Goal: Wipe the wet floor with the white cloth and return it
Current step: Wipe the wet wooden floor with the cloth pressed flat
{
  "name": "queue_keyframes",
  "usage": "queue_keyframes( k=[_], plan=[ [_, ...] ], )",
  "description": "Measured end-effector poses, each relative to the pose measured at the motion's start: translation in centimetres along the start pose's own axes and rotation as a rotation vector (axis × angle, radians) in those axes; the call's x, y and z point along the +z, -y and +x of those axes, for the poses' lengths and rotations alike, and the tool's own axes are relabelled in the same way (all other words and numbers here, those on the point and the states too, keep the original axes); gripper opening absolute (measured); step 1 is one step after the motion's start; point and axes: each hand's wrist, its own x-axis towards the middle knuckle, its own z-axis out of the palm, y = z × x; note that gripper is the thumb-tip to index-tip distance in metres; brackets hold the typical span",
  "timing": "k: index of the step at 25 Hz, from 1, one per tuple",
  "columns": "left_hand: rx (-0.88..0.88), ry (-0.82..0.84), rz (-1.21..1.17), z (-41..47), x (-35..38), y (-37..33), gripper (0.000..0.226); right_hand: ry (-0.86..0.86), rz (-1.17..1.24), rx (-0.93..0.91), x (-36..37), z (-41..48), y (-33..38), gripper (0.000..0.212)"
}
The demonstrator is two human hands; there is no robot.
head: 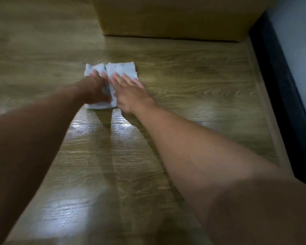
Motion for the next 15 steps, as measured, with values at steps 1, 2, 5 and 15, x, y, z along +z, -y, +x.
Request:
queue_keyframes(
  k=[1,2,5,15],
  plan=[
    [0.005,-0.021,0.005,1.1,-0.5,0.1,0.077,-0.01,0.005,0.003,-0.1,1.3,-0.3,0.057],
    [-0.002,-0.024,0.015,1.8,-0.8,0.2,0.074,-0.022,0.014,-0.002,0.1,2.0,-0.4,0.057],
    [-0.002,0.001,0.004,1.2,0.2,0.0,0.078,-0.054,0.029,-0.027,0.6,0.2,-0.6,0.056],
    [0.088,0.106,0.031,-0.9,3.2,-6.8,0.082,-0.063,0.105,0.076,1.3,-6.8,-4.7,0.058]
  ],
)
